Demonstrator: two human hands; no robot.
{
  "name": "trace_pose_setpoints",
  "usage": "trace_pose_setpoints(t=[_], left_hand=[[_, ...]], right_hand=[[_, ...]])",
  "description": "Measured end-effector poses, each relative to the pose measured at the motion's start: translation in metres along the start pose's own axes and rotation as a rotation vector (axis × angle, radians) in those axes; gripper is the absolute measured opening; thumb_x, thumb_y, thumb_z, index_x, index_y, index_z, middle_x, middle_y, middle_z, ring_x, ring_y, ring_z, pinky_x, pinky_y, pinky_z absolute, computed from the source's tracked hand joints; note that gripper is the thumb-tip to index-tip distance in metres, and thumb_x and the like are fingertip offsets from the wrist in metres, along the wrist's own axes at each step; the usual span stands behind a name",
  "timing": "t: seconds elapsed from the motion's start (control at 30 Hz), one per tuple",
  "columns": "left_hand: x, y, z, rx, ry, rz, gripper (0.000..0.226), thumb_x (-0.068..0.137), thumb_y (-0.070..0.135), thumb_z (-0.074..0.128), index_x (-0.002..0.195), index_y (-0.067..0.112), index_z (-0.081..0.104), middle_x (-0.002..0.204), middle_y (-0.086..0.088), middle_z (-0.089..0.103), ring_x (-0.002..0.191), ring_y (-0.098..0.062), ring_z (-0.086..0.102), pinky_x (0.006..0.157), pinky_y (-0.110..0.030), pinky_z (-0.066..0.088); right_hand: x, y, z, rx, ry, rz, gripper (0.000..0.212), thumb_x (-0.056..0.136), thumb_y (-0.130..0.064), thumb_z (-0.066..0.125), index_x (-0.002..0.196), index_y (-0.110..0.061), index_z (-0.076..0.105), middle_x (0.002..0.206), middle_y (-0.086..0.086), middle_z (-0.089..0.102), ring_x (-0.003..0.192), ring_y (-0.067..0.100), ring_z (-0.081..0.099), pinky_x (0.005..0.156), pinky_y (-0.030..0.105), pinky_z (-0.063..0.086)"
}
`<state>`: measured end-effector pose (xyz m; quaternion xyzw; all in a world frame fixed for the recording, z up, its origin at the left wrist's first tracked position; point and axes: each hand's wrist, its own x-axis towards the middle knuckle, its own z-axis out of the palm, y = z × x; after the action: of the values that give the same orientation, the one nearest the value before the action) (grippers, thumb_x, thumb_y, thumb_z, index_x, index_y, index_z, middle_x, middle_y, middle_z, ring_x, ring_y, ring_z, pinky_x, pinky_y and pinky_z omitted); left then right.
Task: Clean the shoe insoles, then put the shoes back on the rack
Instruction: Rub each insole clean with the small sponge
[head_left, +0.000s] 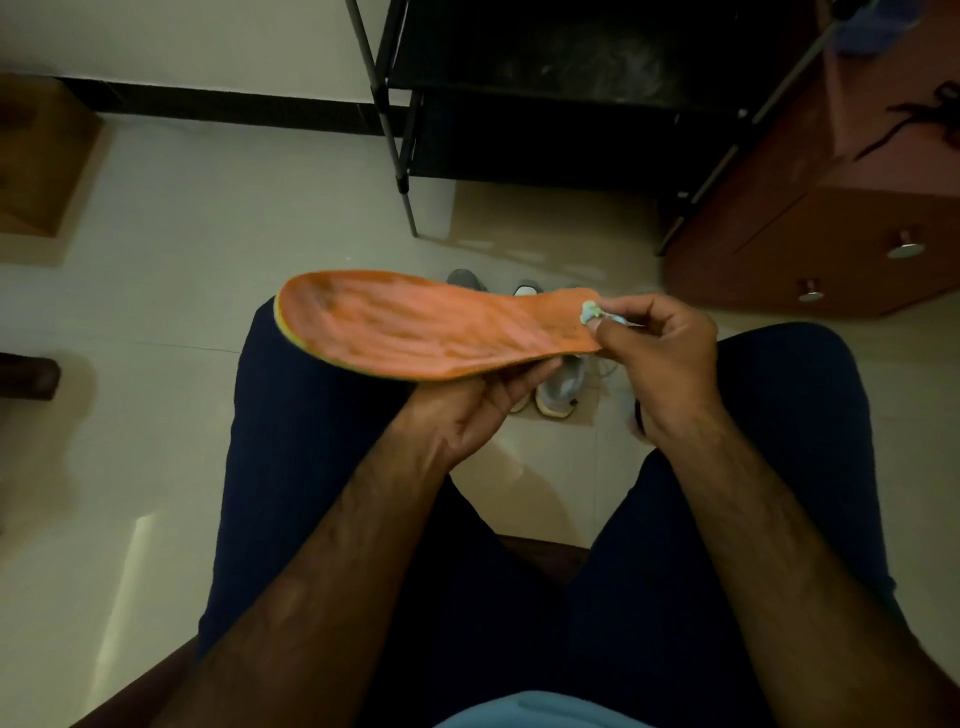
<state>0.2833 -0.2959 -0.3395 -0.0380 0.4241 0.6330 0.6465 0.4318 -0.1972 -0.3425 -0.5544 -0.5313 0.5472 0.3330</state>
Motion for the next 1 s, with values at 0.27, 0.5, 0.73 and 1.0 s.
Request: trace_pose_setpoints(t=[0.27,0.5,0.73,1.0], left_hand=[[-0.012,0.003,0.006,-0.018,-0.251,0.007,0.057,0.088,-0.003,0.056,0.144,-0.005,0.045,0.152,-0.028,0.046,0.143,-0.040,0.045,0.119,-0.049,0.038],[-0.010,0.006,0.010,-0.173,-0.081,-0.042,0.048,0.096,0.014,0.046,0.140,-0.006,0.049,0.142,-0.030,0.057,0.133,-0.042,0.056,0.118,-0.051,0.039],[-0.008,0.006,0.009,-0.215,-0.032,-0.067,0.051,0.099,0.017,0.043,0.142,-0.011,0.048,0.141,-0.032,0.056,0.136,-0.042,0.053,0.114,-0.045,0.044],[-0.005,0.004,0.008,-0.230,-0.017,-0.078,0.051,0.101,0.019,0.042,0.144,-0.008,0.047,0.140,-0.028,0.059,0.133,-0.039,0.057,0.121,-0.047,0.036]], right_hand=[[-0.002,-0.006,-0.003,-0.111,0.147,-0.132,0.023,0.084,-0.004,0.080,0.087,-0.026,0.075,0.084,-0.011,0.076,0.077,0.008,0.074,0.072,0.034,0.064],[-0.007,-0.004,-0.003,-0.557,0.093,-0.435,0.020,0.086,-0.014,0.075,0.094,-0.032,0.075,0.105,-0.019,0.059,0.103,0.008,0.057,0.090,0.043,0.052],[-0.018,0.001,0.011,-0.508,-0.182,-0.580,0.025,0.086,-0.001,0.072,0.104,-0.016,0.080,0.105,-0.004,0.073,0.101,0.017,0.067,0.086,0.040,0.055],[-0.011,0.005,0.012,-0.582,-0.060,-0.553,0.026,0.085,0.001,0.069,0.097,-0.019,0.080,0.103,-0.001,0.069,0.100,0.025,0.063,0.087,0.039,0.054]])
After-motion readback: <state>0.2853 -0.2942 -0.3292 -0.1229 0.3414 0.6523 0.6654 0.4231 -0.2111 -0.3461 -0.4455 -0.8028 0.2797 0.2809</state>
